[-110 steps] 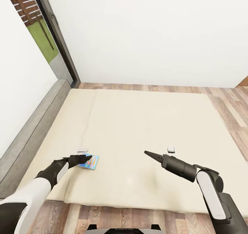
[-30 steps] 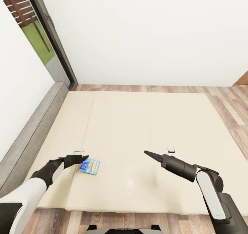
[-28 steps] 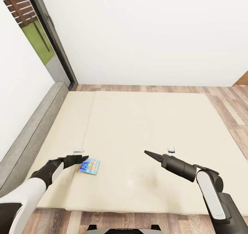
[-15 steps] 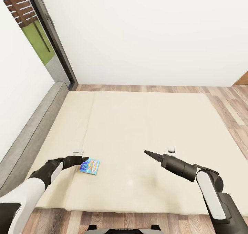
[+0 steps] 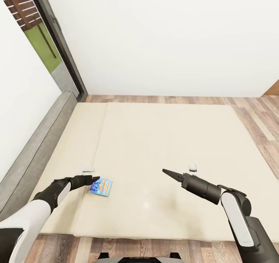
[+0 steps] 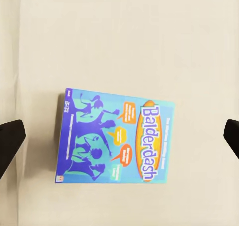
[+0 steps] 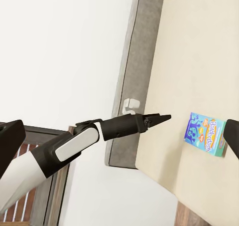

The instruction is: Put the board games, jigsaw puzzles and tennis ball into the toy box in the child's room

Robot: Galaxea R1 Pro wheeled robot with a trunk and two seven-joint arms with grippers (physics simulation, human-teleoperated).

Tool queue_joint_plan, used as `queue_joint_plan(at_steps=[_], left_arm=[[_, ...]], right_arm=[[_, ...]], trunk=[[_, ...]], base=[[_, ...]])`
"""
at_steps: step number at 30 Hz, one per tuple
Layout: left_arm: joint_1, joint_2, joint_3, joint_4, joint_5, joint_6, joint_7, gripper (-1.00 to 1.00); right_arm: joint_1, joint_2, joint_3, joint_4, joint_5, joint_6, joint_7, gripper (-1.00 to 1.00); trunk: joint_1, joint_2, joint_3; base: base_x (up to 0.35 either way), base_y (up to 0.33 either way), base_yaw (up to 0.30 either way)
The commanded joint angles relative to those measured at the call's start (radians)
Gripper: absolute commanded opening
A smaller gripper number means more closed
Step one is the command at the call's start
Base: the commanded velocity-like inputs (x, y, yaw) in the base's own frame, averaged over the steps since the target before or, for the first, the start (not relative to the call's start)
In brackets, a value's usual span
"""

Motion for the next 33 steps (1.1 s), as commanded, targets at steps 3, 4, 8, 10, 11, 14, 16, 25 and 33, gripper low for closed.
queue_joint_plan(at_steps=[3, 4, 8, 10, 11, 14, 16, 25, 33], left_arm=[[0.0, 0.001, -0.006, -0.002, 0.01, 0.008, 0.0, 1.0], [0.0, 0.001, -0.005, -0.002, 0.01, 0.009, -0.001, 1.0], [-0.001, 0.003, -0.002, -0.002, 0.01, 0.013, -0.001, 1.0], [-0.002, 0.005, -0.001, -0.002, 0.011, 0.018, -0.002, 1.0], [-0.005, 0.007, 0.0, -0.002, 0.011, 0.026, -0.002, 1.0], [-0.008, 0.008, 0.0, -0.002, 0.011, 0.072, 0.003, 1.0], [-0.01, 0.007, 0.001, -0.005, 0.011, 0.12, 0.008, 1.0], [-0.012, 0.008, -0.004, -0.006, 0.009, 0.176, 0.014, 1.0], [-0.013, 0.01, -0.006, -0.006, 0.009, 0.185, 0.012, 1.0]], right_arm=[[-0.001, 0.0, -0.001, 0.0, 0.001, 0.005, 0.003, 1.0], [-0.001, 0.0, -0.001, 0.0, 0.001, 0.005, 0.003, 1.0], [-0.001, 0.0, -0.001, 0.0, 0.0, 0.005, 0.003, 1.0], [-0.001, 0.0, -0.001, 0.0, -0.001, 0.005, 0.003, 1.0], [-0.001, 0.0, -0.001, 0.0, -0.001, 0.005, 0.003, 1.0], [-0.001, 0.001, 0.0, 0.0, -0.001, 0.005, 0.003, 1.0], [-0.001, 0.001, 0.0, 0.0, 0.0, 0.005, 0.003, 1.0], [-0.001, 0.001, 0.002, 0.002, 0.004, -0.006, -0.011, 1.0], [-0.001, 0.001, 0.005, 0.013, 0.001, -0.037, -0.048, 1.0]], trunk=[[0.001, -0.002, -0.001], [0.001, -0.002, -0.001], [0.001, -0.002, -0.002], [0.001, -0.002, -0.004], [0.001, -0.002, -0.005], [0.001, -0.002, -0.009], [0.001, -0.002, -0.012], [0.001, -0.002, -0.027], [0.001, -0.002, -0.04]], base=[[0.0, 0.0, 0.0], [0.0, 0.0, 0.0], [0.0, 0.0, 0.0], [0.0, 0.0, 0.0], [0.0, 0.0, 0.0], [0.0, 0.0, 0.0], [0.0, 0.0, 0.0], [0.0, 0.0, 0.0], [0.0, 0.0, 0.0]])
